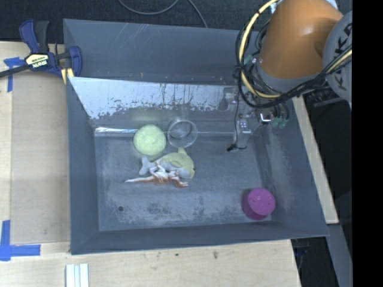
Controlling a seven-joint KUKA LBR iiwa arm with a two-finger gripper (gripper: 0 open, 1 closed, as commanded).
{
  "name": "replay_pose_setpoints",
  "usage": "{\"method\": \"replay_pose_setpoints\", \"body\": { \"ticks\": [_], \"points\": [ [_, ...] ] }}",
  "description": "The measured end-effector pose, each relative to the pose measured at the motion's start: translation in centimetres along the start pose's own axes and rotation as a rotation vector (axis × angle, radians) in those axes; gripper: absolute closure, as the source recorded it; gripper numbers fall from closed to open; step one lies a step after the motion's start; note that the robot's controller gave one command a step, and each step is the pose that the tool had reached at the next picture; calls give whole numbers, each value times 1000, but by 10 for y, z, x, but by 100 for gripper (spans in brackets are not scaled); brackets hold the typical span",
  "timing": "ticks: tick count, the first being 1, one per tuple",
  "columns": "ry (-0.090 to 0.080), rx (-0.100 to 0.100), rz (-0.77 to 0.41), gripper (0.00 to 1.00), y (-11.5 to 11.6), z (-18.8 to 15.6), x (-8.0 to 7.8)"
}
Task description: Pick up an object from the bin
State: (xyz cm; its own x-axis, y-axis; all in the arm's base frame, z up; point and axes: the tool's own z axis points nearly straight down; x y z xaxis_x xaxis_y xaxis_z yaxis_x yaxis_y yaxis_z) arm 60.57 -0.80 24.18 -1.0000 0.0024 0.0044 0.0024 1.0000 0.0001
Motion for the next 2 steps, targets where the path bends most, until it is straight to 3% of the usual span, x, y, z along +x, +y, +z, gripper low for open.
{"method": "replay_pose_setpoints", "body": {
  "ticks": [1,2],
  "points": [
    [-9,0,0,0,0,-5,-1],
    [-13,0,-65,0,32,57,-7]
  ]
}}
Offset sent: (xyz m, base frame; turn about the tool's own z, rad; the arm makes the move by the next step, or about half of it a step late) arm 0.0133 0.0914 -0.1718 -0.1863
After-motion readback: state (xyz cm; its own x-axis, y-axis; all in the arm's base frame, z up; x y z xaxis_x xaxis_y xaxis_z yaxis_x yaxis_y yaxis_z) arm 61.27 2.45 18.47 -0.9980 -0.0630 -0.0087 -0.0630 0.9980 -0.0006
